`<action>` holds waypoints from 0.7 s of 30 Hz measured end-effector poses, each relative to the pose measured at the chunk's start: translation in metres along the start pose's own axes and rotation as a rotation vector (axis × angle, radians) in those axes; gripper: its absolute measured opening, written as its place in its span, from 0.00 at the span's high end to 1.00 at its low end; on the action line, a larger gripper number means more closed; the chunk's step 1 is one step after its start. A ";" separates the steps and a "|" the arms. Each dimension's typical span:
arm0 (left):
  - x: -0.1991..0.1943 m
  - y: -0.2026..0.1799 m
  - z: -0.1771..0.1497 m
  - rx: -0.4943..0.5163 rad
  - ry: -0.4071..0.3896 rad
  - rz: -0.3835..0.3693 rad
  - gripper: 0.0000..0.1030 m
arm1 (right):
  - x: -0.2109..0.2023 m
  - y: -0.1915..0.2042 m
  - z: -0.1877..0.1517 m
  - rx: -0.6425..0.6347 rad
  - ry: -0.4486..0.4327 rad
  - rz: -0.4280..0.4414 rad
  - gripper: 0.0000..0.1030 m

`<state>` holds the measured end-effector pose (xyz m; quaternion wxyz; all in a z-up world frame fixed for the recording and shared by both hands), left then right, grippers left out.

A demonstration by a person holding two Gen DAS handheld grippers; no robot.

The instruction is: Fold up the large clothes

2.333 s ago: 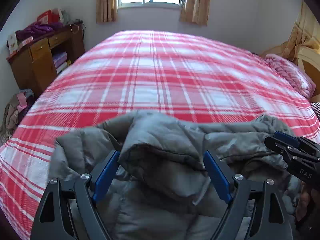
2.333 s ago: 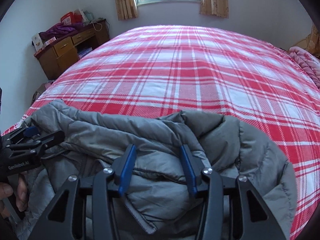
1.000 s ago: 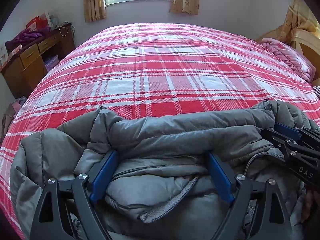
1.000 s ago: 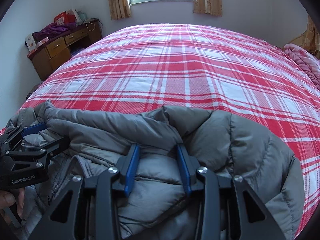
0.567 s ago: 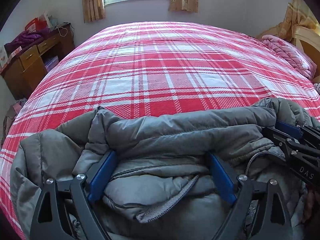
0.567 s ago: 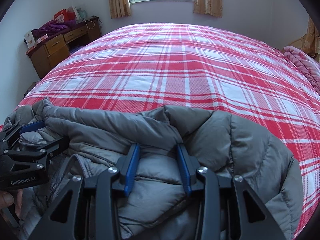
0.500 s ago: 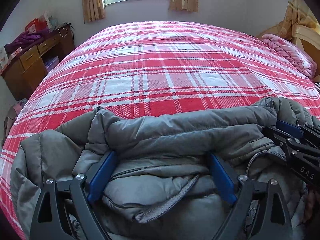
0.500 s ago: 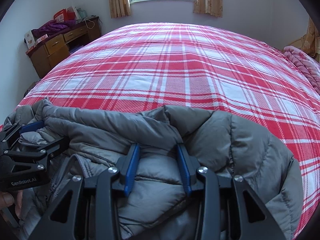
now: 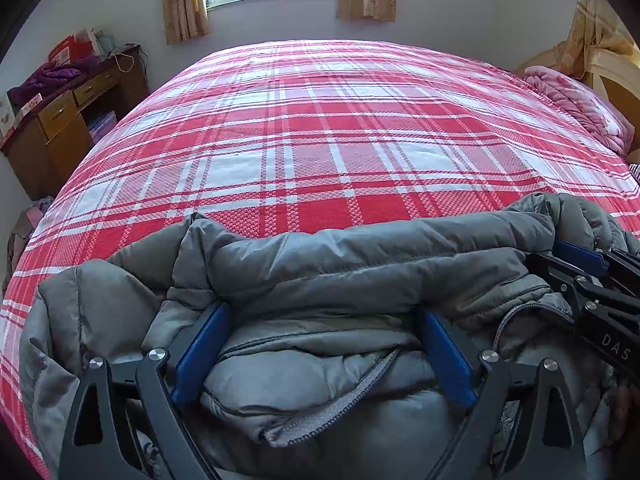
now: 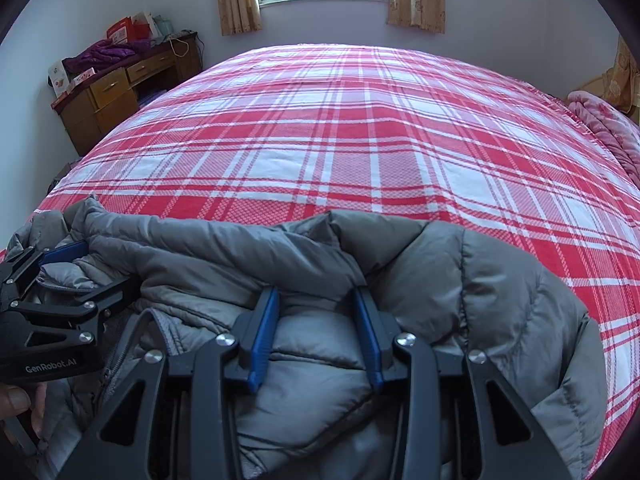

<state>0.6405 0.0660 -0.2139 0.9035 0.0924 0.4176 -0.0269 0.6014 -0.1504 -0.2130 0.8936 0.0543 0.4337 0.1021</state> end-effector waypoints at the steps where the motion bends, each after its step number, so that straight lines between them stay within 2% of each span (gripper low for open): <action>1: 0.000 0.000 0.000 0.001 0.000 0.002 0.09 | 0.000 0.000 0.000 0.001 0.000 0.002 0.60; 5: 0.001 -0.003 0.004 0.020 0.009 0.024 0.07 | 0.000 0.001 0.000 0.000 0.002 -0.001 0.60; 9: -0.018 -0.008 0.018 0.118 0.037 0.084 0.07 | 0.000 0.005 0.003 -0.046 0.022 -0.031 0.59; 11: -0.051 -0.006 0.023 0.128 -0.020 0.076 0.07 | -0.009 0.004 0.007 -0.074 0.043 -0.035 0.49; 13: -0.089 -0.006 0.018 0.157 -0.064 0.081 0.07 | -0.032 -0.005 0.009 -0.046 0.010 -0.019 0.35; 14: -0.101 -0.005 0.012 0.169 -0.068 0.088 0.07 | -0.052 -0.014 0.007 -0.026 -0.020 0.010 0.34; 16: -0.130 -0.005 -0.013 0.187 -0.074 0.090 0.07 | -0.073 -0.027 0.000 -0.010 -0.027 0.003 0.34; 21: -0.173 -0.001 -0.093 0.164 -0.018 0.082 0.07 | -0.126 -0.065 -0.050 0.048 0.024 0.023 0.34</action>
Point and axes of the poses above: each gripper's, at about its wrist camera, not at the fingertips, and x roughly the way its jaws point, y to its left, z to its top, the point moved 3 cm from there along x, roughly the way its jaws point, and after that the axes turned 12 degrees about x, right-handed, at the moved point
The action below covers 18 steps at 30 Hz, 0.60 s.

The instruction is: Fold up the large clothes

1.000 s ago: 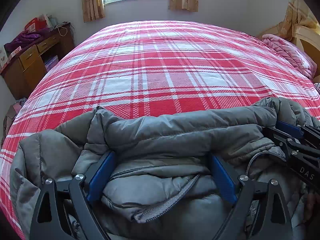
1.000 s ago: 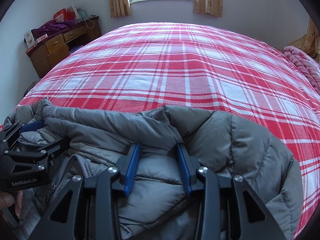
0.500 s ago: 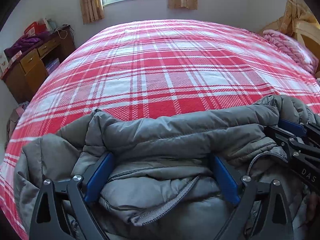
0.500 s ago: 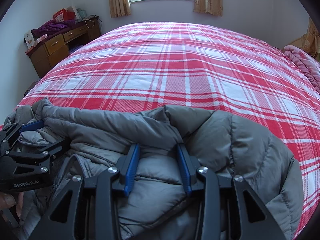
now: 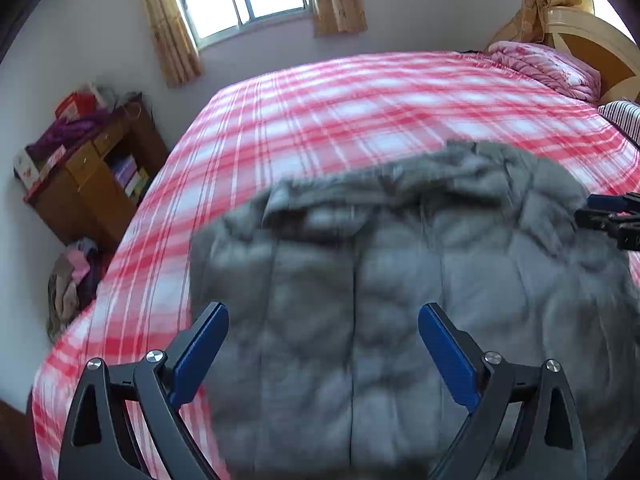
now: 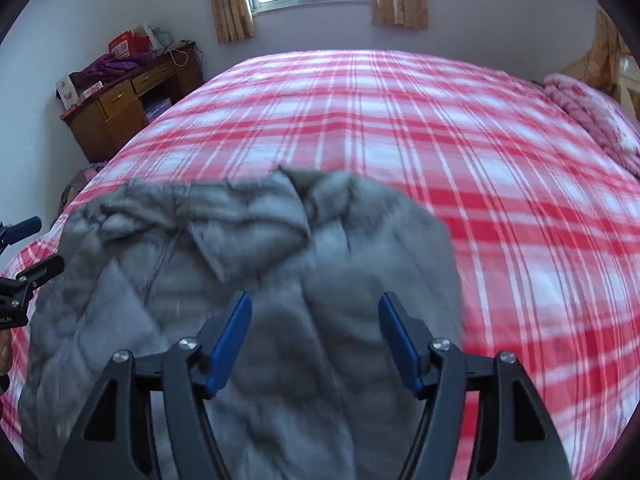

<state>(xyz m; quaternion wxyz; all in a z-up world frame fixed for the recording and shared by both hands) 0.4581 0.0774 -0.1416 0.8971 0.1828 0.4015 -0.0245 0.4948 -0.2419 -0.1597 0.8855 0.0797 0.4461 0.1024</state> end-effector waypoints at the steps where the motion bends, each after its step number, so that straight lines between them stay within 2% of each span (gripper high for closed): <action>1: -0.005 0.000 -0.013 -0.010 0.009 -0.005 0.07 | -0.011 -0.006 -0.016 0.000 0.009 -0.005 0.34; 2: -0.013 -0.002 -0.029 -0.019 0.017 -0.008 0.07 | -0.020 -0.011 -0.029 -0.004 0.014 -0.007 0.33; 4: -0.026 -0.006 -0.059 -0.028 0.031 0.000 0.07 | -0.037 -0.019 -0.054 -0.005 0.017 -0.013 0.27; 7: -0.044 -0.014 -0.101 -0.033 0.056 0.025 0.07 | -0.058 -0.030 -0.091 0.004 0.034 -0.022 0.25; 13: -0.072 -0.020 -0.158 -0.073 0.089 0.031 0.07 | -0.088 -0.043 -0.143 0.015 0.064 -0.058 0.25; 18: -0.080 -0.023 -0.195 -0.126 0.119 0.031 0.07 | -0.107 -0.053 -0.178 0.041 0.066 -0.076 0.24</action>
Point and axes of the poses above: each gripper's, at about its wrist camera, not at the fingertips, and x roughly the way its jaws point, y to its left, z to its top, the point moved 3 cm from there along x, roughly the way its jaws point, and after that the axes turned 12 degrees about x, right-handed, at the moved point
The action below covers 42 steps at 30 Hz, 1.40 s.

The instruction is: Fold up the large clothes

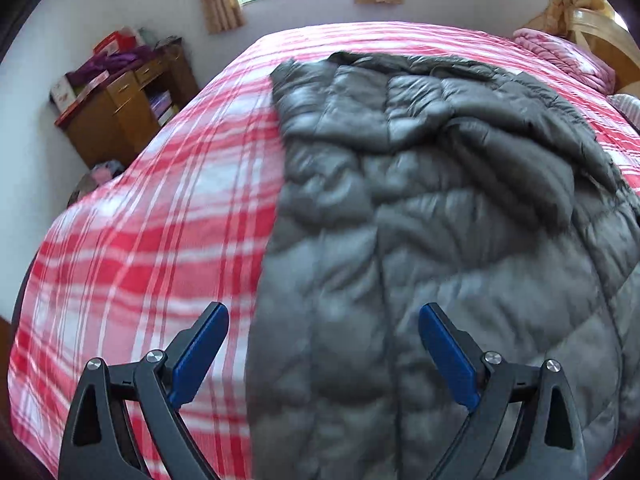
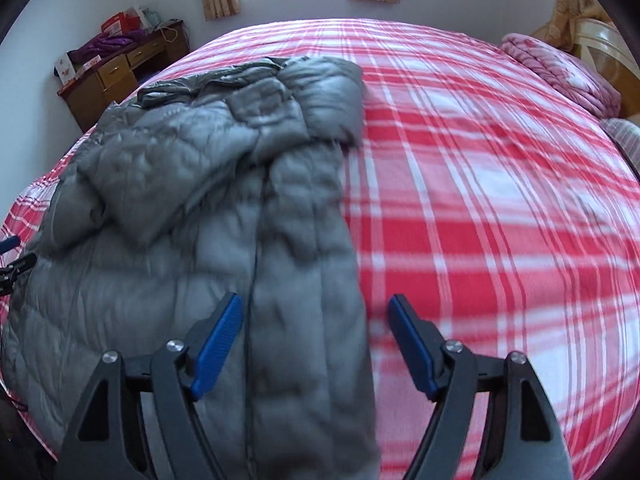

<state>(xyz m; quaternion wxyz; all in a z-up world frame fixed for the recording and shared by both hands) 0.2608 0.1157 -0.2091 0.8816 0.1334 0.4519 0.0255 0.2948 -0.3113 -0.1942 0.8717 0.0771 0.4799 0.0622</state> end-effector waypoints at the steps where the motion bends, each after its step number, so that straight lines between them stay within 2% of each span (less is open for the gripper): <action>1: 0.000 -0.001 -0.005 -0.007 0.005 -0.005 0.07 | -0.002 -0.002 -0.003 0.007 0.000 0.001 0.24; 9: -0.022 -0.006 -0.049 -0.058 0.004 -0.030 0.07 | -0.022 -0.014 -0.039 0.070 -0.018 -0.003 0.23; 21: -0.041 -0.010 -0.097 -0.098 0.011 -0.055 0.07 | -0.054 -0.020 -0.098 0.040 -0.041 0.000 0.23; 25: -0.040 -0.009 -0.109 -0.141 0.018 -0.104 0.07 | -0.062 -0.020 -0.115 0.033 -0.049 0.006 0.25; 27: -0.039 -0.009 -0.112 -0.165 0.011 -0.137 0.13 | -0.064 -0.018 -0.123 0.016 -0.057 0.012 0.32; 28: -0.040 -0.009 -0.111 -0.168 0.009 -0.152 0.20 | -0.065 -0.017 -0.125 0.008 -0.060 0.015 0.44; 29: -0.042 -0.011 -0.110 -0.164 0.004 -0.165 0.34 | -0.066 -0.017 -0.127 0.009 -0.059 0.028 0.51; 30: -0.046 -0.014 -0.108 -0.151 -0.010 -0.188 0.46 | -0.066 -0.016 -0.127 0.017 -0.051 0.055 0.71; 31: -0.050 -0.018 -0.106 -0.136 -0.020 -0.226 0.70 | -0.068 -0.016 -0.126 0.026 -0.044 0.088 0.80; 32: -0.054 -0.020 -0.105 -0.127 -0.028 -0.228 0.77 | -0.070 -0.015 -0.125 0.038 -0.042 0.124 0.82; 34: -0.066 -0.024 -0.101 -0.095 -0.057 -0.208 0.86 | -0.074 -0.011 -0.125 0.030 -0.063 0.134 0.85; 37: -0.100 -0.020 -0.090 -0.067 -0.148 -0.200 0.89 | -0.093 -0.007 -0.121 0.028 -0.119 0.168 0.87; 40: -0.154 0.000 -0.076 -0.088 -0.261 -0.218 0.92 | -0.126 -0.005 -0.113 0.042 -0.185 0.234 0.88; 42: -0.191 0.015 -0.068 -0.107 -0.329 -0.259 0.92 | -0.151 -0.002 -0.106 0.048 -0.231 0.270 0.88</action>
Point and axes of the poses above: each gripper's, at about its wrist camera, not at the fingertips, and x roughly the way its jaws point, y to its left, z to its top, the point moved 3 cm from there along x, roughly the way its jaws point, and after that the axes turned 12 degrees about x, right-handed, at the moved point
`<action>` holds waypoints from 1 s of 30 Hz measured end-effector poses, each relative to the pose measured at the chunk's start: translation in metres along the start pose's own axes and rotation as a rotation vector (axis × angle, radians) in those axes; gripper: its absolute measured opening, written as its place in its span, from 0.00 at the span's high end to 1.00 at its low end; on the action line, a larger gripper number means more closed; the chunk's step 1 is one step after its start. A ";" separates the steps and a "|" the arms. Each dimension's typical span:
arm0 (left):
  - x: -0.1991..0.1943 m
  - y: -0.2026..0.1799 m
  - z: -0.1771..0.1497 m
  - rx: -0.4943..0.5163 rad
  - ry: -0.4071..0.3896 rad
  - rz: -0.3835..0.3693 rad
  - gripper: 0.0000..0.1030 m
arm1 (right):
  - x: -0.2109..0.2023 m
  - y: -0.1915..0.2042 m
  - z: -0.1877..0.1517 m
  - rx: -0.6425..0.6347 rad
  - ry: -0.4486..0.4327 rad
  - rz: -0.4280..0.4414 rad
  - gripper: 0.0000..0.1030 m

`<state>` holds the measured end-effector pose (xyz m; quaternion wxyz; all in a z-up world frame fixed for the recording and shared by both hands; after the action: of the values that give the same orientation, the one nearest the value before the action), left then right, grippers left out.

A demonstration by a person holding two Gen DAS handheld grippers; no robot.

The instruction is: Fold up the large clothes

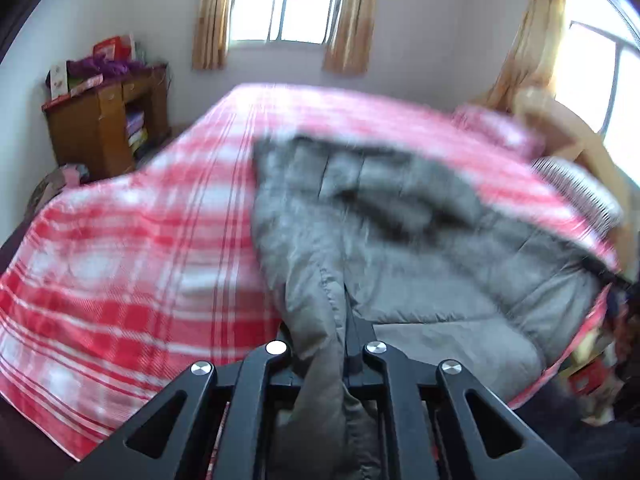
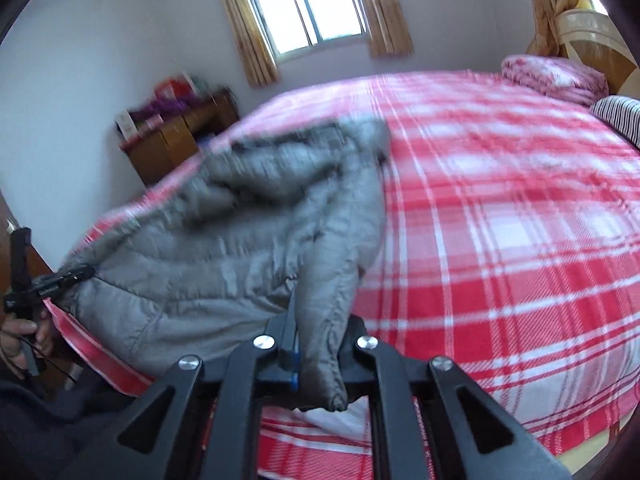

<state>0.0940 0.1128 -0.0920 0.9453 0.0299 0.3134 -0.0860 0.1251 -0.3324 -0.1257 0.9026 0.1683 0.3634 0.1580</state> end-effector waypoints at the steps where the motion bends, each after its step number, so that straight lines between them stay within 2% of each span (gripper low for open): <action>1: -0.017 0.001 0.010 -0.015 -0.031 -0.014 0.92 | -0.015 0.007 0.007 -0.007 -0.032 0.017 0.88; 3: -0.060 0.003 0.033 -0.023 -0.117 -0.035 0.92 | -0.050 0.022 0.024 -0.007 -0.098 0.071 0.88; 6: -0.086 0.009 0.058 -0.010 -0.169 0.007 0.92 | -0.093 0.045 0.045 -0.041 -0.201 0.123 0.88; 8: -0.075 0.018 0.071 0.002 -0.164 0.025 0.92 | -0.114 0.058 0.063 -0.067 -0.269 0.155 0.88; 10: -0.040 0.034 0.080 -0.022 -0.125 0.013 0.92 | -0.110 0.064 0.078 -0.091 -0.295 0.153 0.89; 12: -0.002 0.048 0.082 -0.041 -0.077 -0.004 0.92 | -0.086 0.061 0.095 -0.092 -0.291 0.134 0.89; 13: 0.031 0.059 0.087 -0.059 -0.040 -0.006 0.92 | -0.066 0.057 0.106 -0.085 -0.319 0.137 0.89; 17: 0.115 0.079 0.095 -0.056 0.052 0.000 0.92 | 0.025 0.040 0.143 -0.006 -0.259 0.072 0.89; 19: 0.146 0.087 0.104 -0.042 0.060 0.024 0.92 | 0.053 0.032 0.155 0.030 -0.243 0.053 0.89; 23: 0.187 0.095 0.110 -0.036 0.090 0.058 0.88 | 0.109 0.018 0.180 0.066 -0.207 -0.007 0.89; 27: 0.218 0.100 0.113 -0.064 0.122 0.083 0.84 | 0.152 0.003 0.189 0.079 -0.157 -0.064 0.89; 30: 0.233 0.105 0.122 -0.102 0.102 0.113 0.80 | 0.181 -0.011 0.196 0.113 -0.136 -0.095 0.88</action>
<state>0.3683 0.1696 -0.1328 0.9317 0.0039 0.3629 -0.0147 0.3901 -0.3052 -0.1065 0.9207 0.2115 0.3174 0.0825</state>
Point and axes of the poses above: each gripper's, at about its wrist camera, not at the fingertips, and x roughly the way its jaws point, y to its left, z to its top, the point moved 3 cm from there along x, roughly the way its jaws point, and after that the axes turned 12 degrees about x, right-handed, at the moved point
